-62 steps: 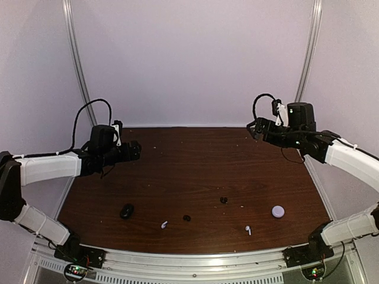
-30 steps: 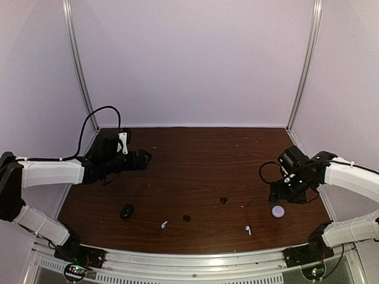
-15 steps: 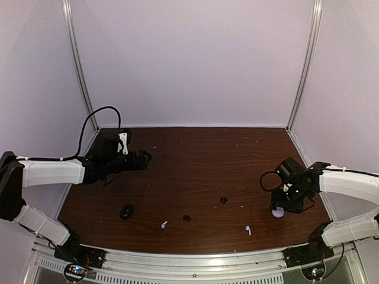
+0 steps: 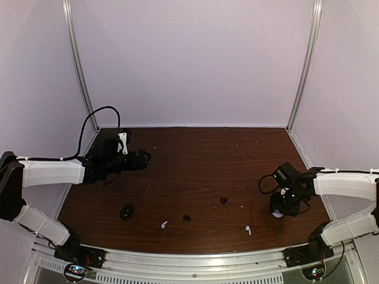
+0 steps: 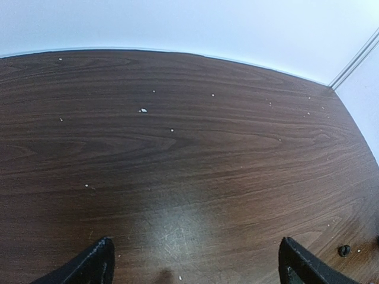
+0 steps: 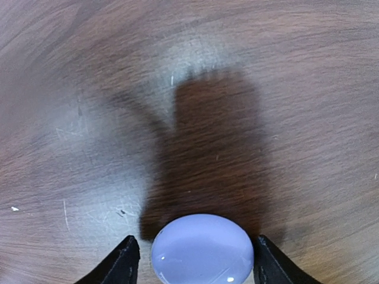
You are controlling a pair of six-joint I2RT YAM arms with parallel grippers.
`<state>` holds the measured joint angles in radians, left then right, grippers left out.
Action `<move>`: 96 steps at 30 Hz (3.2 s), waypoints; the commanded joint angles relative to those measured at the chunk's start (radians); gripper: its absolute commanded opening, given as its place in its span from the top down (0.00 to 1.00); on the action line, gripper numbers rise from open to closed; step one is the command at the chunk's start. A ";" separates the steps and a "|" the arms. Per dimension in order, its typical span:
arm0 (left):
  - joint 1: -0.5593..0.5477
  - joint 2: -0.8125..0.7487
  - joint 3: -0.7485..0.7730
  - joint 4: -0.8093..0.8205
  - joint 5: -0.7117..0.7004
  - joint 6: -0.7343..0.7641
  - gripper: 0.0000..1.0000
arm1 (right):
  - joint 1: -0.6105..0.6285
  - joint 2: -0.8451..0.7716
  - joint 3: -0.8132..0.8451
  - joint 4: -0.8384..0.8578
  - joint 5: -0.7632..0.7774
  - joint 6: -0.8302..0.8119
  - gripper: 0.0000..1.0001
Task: Insert the wireless bluetooth earbuds into the charging case
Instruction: Pick up the charging case from the corner of the board, then pass from the right arm to the left
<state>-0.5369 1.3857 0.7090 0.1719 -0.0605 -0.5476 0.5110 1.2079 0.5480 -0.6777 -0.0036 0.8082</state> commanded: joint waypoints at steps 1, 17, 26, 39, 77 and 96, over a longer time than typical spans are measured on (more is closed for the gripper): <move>-0.005 -0.013 0.007 0.047 -0.015 0.015 0.02 | 0.004 0.011 -0.012 0.053 0.006 0.008 0.38; -0.005 -0.010 -0.039 0.163 0.116 0.003 0.02 | 0.043 0.089 0.213 0.131 -0.007 -0.336 0.64; -0.005 -0.029 -0.072 0.334 0.429 0.020 0.02 | 0.218 0.137 0.432 0.197 -0.006 -0.670 0.70; -0.071 0.088 -0.002 0.359 0.825 -0.024 0.12 | 0.589 0.118 0.531 0.262 0.138 -1.111 0.76; -0.371 0.309 0.245 0.213 0.920 0.030 0.67 | 0.795 0.272 0.631 0.192 0.363 -1.237 0.79; -0.353 0.233 0.205 0.264 0.817 0.069 1.00 | 0.783 0.148 0.564 0.275 0.331 -1.134 0.22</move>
<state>-0.9039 1.6787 0.9386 0.3477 0.8032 -0.5133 1.3025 1.4582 1.1423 -0.4709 0.3756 -0.3859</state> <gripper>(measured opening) 0.192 0.741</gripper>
